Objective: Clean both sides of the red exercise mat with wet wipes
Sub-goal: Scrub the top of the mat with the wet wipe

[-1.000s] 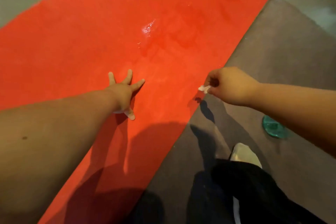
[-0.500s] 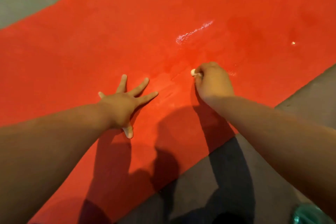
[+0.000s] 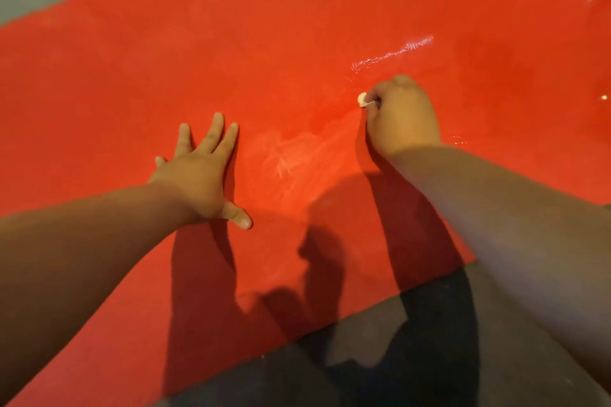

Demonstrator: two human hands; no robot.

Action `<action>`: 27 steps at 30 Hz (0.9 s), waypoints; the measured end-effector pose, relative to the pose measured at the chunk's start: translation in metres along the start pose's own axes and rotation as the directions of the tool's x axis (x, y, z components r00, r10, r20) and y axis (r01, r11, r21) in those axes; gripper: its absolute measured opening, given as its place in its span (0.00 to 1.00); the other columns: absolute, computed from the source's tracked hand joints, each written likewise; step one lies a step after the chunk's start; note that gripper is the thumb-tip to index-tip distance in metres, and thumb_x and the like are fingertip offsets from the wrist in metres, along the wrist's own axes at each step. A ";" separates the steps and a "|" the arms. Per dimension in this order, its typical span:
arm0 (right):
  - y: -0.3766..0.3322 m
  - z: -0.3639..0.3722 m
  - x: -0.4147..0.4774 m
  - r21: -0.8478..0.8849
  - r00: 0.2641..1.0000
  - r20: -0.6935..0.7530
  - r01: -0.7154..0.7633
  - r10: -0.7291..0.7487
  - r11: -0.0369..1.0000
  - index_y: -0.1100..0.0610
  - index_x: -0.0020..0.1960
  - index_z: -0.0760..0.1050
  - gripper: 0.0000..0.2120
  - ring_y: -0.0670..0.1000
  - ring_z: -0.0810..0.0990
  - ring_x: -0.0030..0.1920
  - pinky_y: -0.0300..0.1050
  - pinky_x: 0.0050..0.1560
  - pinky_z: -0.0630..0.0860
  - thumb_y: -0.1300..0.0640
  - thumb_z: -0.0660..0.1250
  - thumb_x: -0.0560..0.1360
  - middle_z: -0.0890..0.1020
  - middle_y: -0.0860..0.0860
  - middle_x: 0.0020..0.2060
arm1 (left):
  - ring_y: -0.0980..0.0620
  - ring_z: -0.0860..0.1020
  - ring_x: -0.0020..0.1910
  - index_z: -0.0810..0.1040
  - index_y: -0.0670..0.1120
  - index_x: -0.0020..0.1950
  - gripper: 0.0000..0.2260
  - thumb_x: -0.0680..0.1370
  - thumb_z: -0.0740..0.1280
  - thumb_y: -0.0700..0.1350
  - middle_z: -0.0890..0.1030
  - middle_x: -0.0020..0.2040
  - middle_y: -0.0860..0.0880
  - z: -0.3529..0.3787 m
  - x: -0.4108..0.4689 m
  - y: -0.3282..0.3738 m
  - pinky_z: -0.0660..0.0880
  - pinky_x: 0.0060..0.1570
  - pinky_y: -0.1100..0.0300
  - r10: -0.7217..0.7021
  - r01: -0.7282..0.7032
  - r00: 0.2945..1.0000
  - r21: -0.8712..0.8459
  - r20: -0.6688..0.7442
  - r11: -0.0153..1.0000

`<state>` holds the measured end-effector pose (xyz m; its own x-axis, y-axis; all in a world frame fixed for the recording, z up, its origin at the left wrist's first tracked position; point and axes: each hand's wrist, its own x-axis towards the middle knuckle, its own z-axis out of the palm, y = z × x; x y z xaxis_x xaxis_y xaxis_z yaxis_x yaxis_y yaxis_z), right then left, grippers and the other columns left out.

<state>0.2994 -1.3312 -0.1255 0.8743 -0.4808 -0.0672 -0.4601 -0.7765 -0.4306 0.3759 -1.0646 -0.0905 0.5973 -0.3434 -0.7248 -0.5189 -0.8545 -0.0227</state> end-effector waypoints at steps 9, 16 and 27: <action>-0.032 0.027 -0.046 0.155 0.816 0.203 0.519 -0.541 0.841 0.59 0.44 0.82 0.08 0.61 0.78 0.45 0.49 0.50 0.72 0.62 0.64 0.69 0.79 0.58 0.40 | 0.37 0.32 0.74 0.26 0.61 0.72 0.70 0.51 0.79 0.67 0.21 0.69 0.63 -0.008 0.007 0.005 0.60 0.62 0.25 -0.003 0.004 0.998 -0.016 0.061 1.000; -0.035 0.015 0.004 -0.059 0.971 0.119 0.217 -0.209 0.974 0.58 0.57 0.80 0.13 0.61 0.74 0.57 0.47 0.56 0.66 0.63 0.61 0.75 0.78 0.61 0.52 | 0.35 0.34 0.75 0.27 0.60 0.73 0.69 0.53 0.79 0.65 0.24 0.71 0.62 -0.009 0.006 0.005 0.63 0.63 0.29 -0.012 0.011 0.998 0.005 0.055 1.000; -0.027 0.010 0.008 0.004 0.961 0.029 0.277 -0.277 0.961 0.57 0.50 0.83 0.11 0.63 0.76 0.51 0.48 0.53 0.68 0.63 0.64 0.73 0.79 0.60 0.45 | 0.34 0.43 0.76 0.34 0.62 0.75 0.60 0.62 0.79 0.60 0.32 0.76 0.59 -0.014 0.009 -0.009 0.63 0.69 0.39 0.045 -0.045 0.999 0.020 -0.006 0.999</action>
<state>0.3206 -1.3103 -0.1239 0.9716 -0.2351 0.0281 -0.1997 -0.8776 -0.4357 0.3949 -1.0656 -0.0869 0.5767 -0.3839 -0.7211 -0.5572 -0.8303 -0.0036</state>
